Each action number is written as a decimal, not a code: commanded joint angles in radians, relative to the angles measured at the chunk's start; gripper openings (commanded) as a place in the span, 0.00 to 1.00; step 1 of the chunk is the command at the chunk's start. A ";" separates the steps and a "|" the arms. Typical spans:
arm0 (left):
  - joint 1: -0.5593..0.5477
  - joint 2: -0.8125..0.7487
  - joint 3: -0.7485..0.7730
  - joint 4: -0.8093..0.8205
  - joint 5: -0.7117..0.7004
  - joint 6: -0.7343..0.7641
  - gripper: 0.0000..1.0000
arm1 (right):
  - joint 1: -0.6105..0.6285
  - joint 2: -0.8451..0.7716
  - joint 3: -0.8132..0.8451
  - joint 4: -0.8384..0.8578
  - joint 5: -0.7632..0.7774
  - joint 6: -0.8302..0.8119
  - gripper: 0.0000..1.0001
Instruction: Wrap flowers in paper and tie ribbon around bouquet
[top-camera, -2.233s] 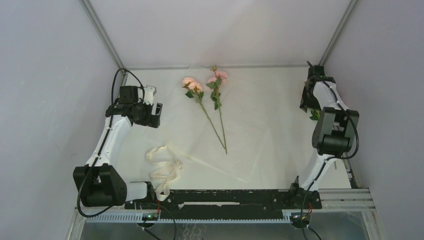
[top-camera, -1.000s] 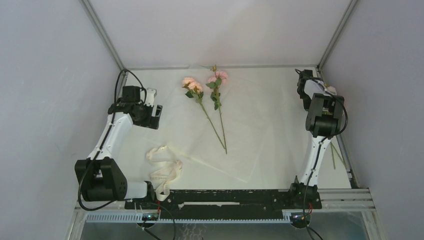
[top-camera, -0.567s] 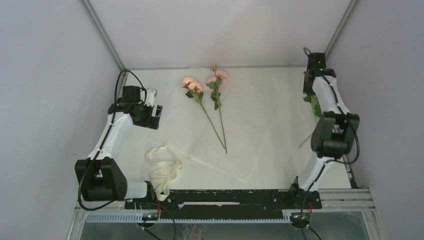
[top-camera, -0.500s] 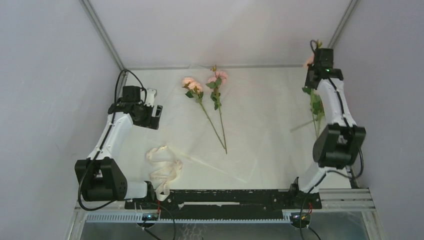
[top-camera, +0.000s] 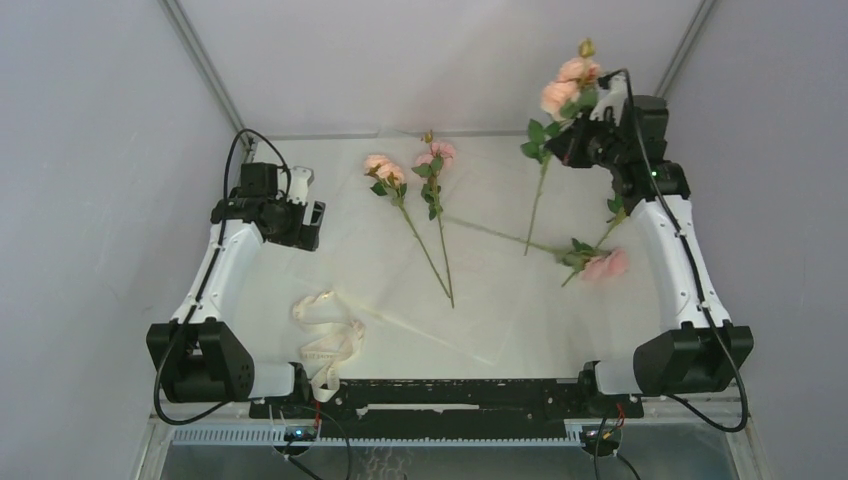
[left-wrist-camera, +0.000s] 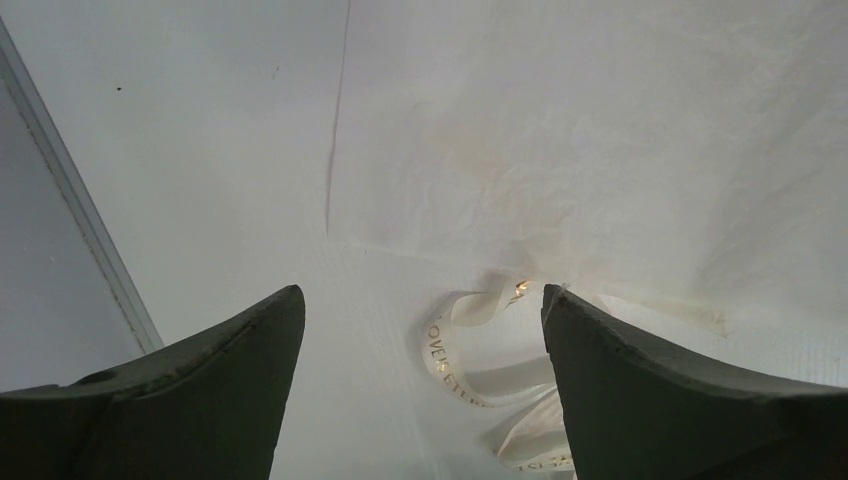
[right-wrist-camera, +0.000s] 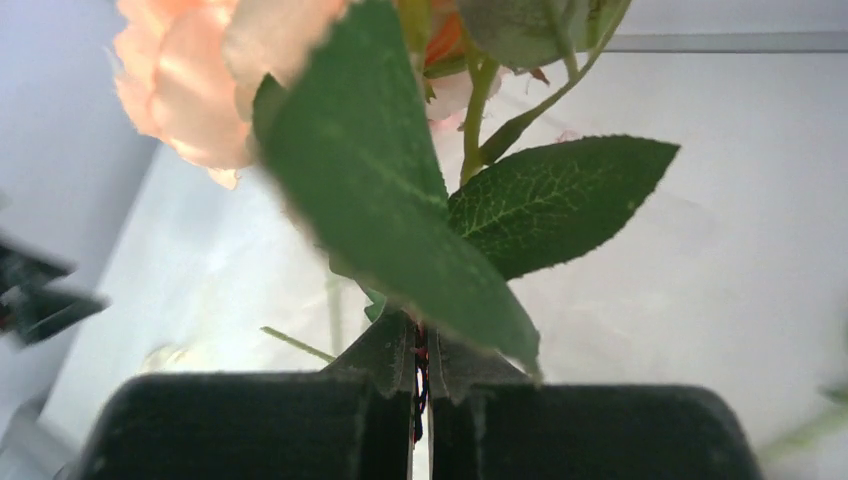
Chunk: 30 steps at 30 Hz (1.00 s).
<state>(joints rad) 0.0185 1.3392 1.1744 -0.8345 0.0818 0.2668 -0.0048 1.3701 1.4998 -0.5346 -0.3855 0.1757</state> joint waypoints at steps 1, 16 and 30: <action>-0.008 -0.034 0.033 0.005 0.022 0.010 0.93 | 0.128 0.002 -0.014 0.207 -0.231 0.126 0.00; -0.009 -0.042 0.025 0.013 0.041 0.009 0.92 | 0.403 0.391 0.267 0.112 -0.189 0.286 0.00; -0.038 -0.045 0.000 0.014 0.043 0.013 0.92 | 0.438 0.948 0.903 -0.321 0.114 0.159 0.86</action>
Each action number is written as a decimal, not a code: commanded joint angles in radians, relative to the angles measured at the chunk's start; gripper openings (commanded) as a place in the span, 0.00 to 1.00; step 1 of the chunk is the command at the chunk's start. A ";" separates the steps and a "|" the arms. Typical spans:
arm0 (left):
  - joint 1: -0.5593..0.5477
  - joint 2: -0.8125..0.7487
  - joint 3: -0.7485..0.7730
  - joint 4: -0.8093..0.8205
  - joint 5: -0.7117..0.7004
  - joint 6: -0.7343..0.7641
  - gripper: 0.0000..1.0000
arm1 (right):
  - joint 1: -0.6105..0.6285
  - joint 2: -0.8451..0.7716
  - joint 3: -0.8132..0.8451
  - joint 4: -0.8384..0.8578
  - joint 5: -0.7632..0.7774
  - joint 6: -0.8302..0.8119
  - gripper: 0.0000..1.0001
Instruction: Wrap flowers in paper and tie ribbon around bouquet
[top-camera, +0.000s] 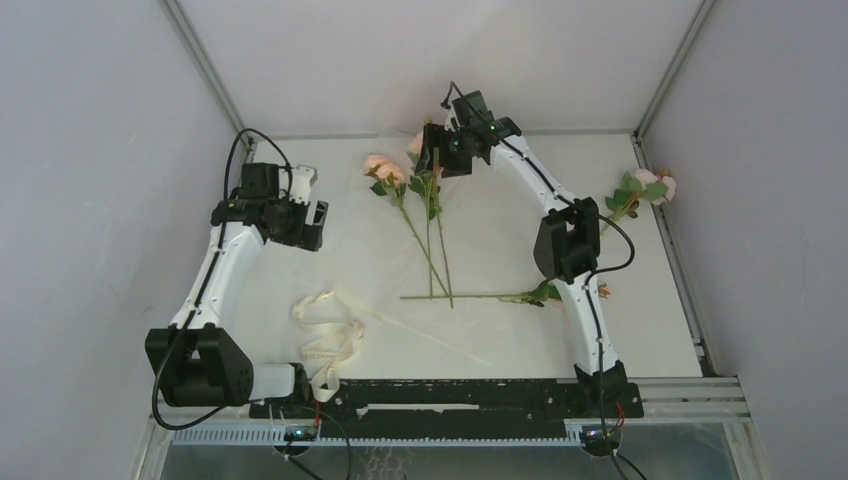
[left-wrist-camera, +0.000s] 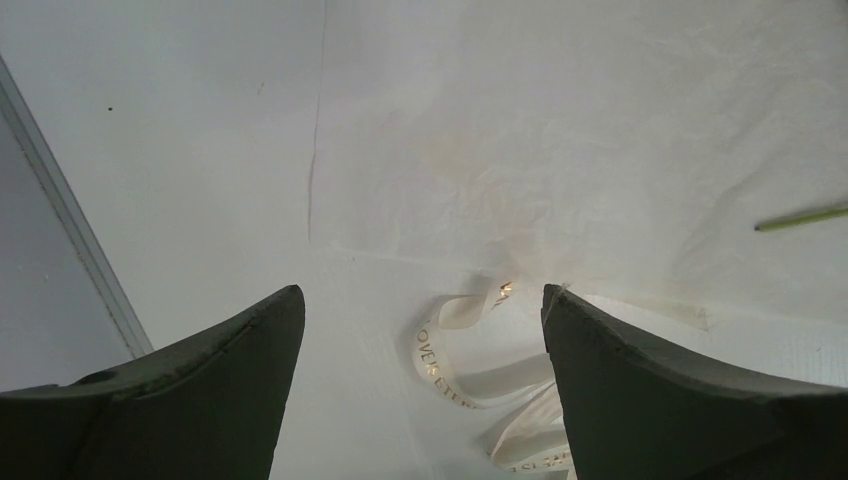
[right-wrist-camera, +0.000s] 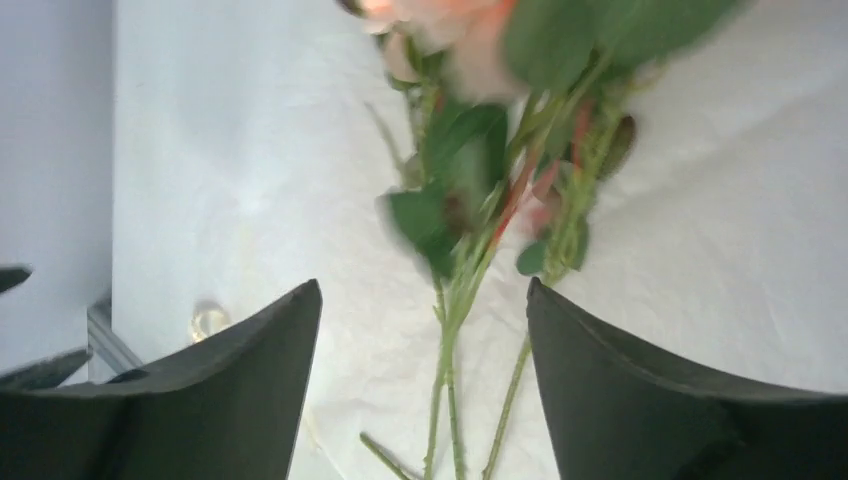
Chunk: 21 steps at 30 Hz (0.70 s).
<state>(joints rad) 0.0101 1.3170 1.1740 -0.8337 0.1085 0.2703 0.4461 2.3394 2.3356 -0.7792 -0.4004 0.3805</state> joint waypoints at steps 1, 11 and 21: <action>-0.030 -0.026 -0.002 0.012 0.016 0.013 0.92 | -0.018 -0.039 0.060 -0.091 0.166 -0.055 0.91; -0.033 -0.030 -0.020 0.027 0.034 0.010 0.92 | -0.006 -0.617 -0.664 -0.036 0.671 -0.069 1.00; -0.045 -0.059 -0.031 0.033 0.053 0.004 0.92 | 0.075 -1.075 -1.234 -0.217 0.815 0.793 0.96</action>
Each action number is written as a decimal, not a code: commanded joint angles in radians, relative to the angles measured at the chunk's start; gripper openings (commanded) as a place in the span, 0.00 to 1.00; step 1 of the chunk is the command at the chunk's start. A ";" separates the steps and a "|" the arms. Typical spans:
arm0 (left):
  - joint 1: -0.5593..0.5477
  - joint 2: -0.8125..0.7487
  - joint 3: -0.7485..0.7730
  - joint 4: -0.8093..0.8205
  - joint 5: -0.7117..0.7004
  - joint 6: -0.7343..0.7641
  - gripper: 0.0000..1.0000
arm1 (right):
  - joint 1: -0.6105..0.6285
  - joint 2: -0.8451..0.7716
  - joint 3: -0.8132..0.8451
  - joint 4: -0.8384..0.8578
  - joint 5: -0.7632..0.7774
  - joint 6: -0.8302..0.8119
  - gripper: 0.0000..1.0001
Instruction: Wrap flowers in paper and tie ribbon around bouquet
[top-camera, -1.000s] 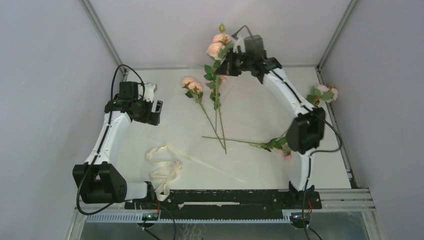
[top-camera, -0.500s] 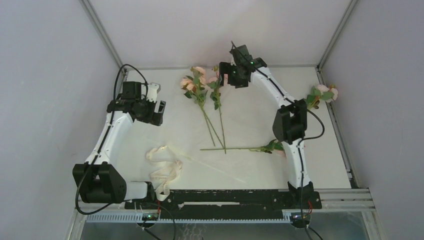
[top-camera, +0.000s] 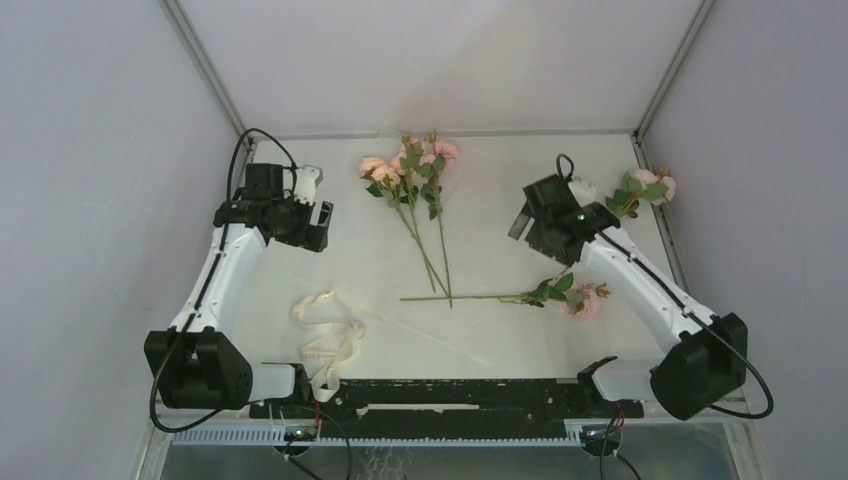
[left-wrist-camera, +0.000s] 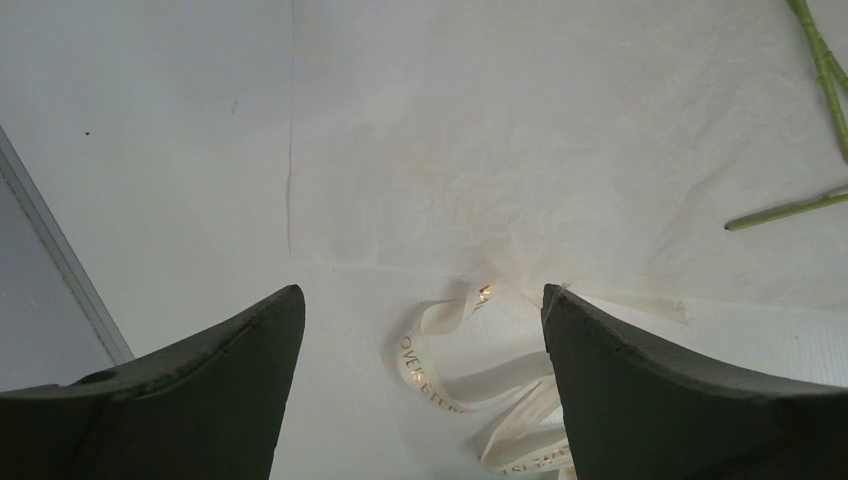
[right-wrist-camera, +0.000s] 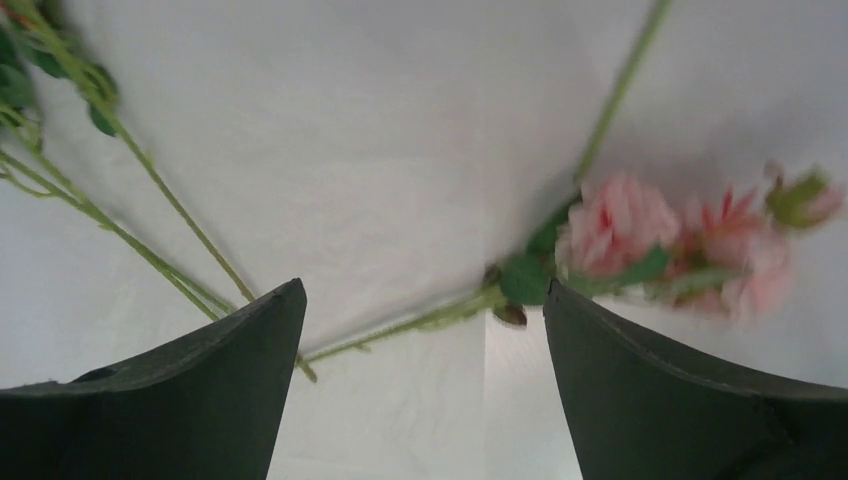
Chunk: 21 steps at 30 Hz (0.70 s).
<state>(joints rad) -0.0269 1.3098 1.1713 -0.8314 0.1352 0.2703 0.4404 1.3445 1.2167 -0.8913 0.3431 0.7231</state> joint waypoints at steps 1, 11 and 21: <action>-0.010 -0.057 -0.029 0.032 0.028 0.003 0.92 | 0.104 -0.092 -0.137 -0.140 0.074 0.518 0.95; -0.009 -0.100 -0.045 0.036 0.039 0.006 0.92 | 0.166 -0.051 -0.348 -0.017 0.005 0.868 0.90; -0.010 -0.100 -0.048 0.038 0.035 0.006 0.92 | 0.133 0.177 -0.351 0.126 -0.020 0.778 0.79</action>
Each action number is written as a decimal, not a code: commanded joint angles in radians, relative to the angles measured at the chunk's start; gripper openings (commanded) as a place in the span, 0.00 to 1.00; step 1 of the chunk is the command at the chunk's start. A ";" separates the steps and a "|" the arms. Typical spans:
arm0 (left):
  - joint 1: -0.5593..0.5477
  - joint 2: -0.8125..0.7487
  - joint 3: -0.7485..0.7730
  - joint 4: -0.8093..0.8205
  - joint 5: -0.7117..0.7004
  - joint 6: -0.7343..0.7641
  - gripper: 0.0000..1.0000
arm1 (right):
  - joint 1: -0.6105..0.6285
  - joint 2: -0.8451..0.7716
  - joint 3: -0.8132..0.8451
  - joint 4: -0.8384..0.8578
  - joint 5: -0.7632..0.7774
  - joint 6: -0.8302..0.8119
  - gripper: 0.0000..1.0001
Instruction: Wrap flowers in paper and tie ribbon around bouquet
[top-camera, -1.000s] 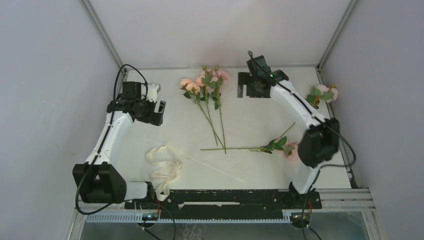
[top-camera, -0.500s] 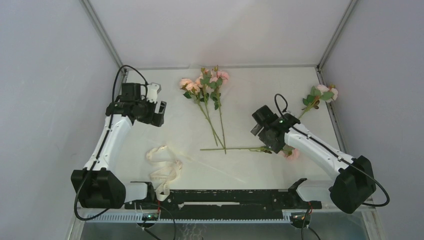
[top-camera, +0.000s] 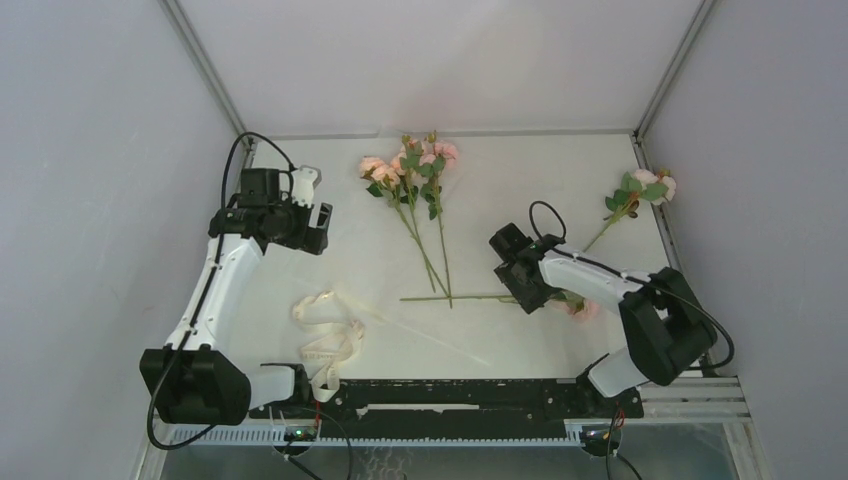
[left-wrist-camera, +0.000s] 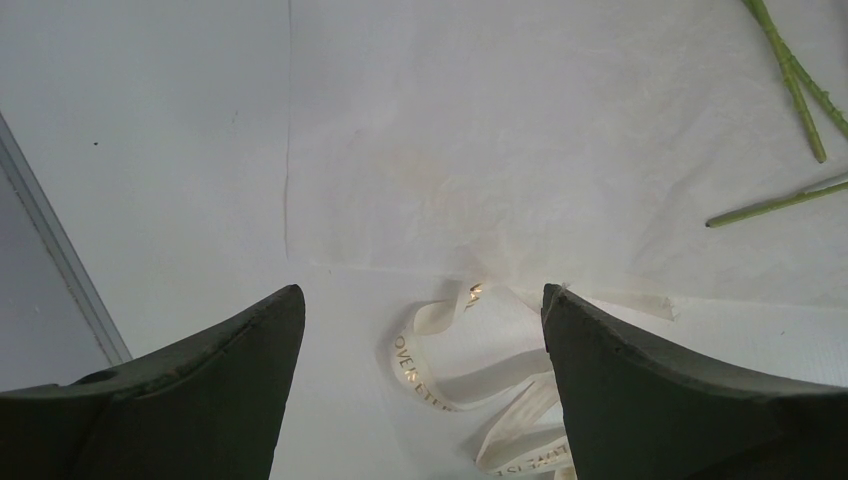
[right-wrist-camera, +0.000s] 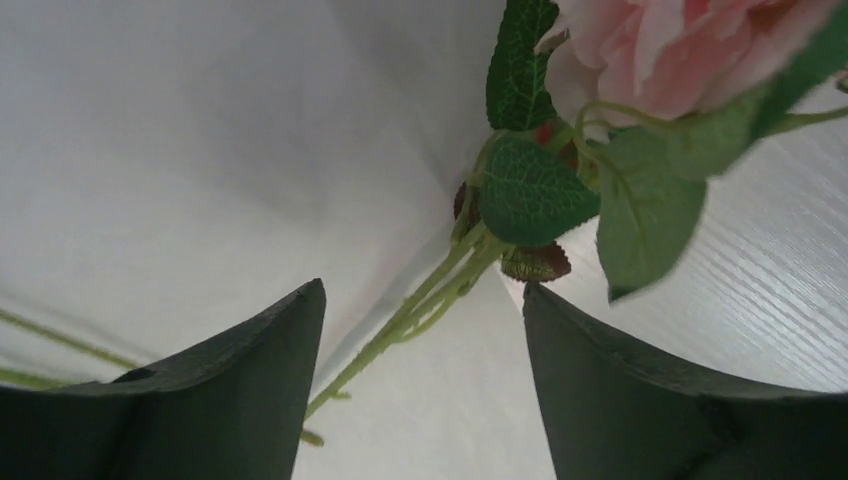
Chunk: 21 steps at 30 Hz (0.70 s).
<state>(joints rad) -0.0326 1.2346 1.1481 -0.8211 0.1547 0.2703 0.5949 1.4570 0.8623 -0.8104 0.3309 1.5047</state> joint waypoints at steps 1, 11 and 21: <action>-0.004 -0.025 -0.026 0.030 0.015 0.006 0.92 | -0.025 0.085 0.004 0.044 -0.013 -0.011 0.74; -0.004 -0.022 -0.026 0.031 0.014 0.007 0.92 | -0.030 0.085 -0.010 -0.047 0.040 -0.046 0.00; -0.005 -0.020 -0.024 0.030 0.017 0.007 0.92 | -0.022 -0.168 -0.010 -0.160 0.177 -0.081 0.00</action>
<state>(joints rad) -0.0326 1.2346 1.1408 -0.8173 0.1589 0.2703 0.5694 1.3918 0.8478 -0.9195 0.4240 1.4517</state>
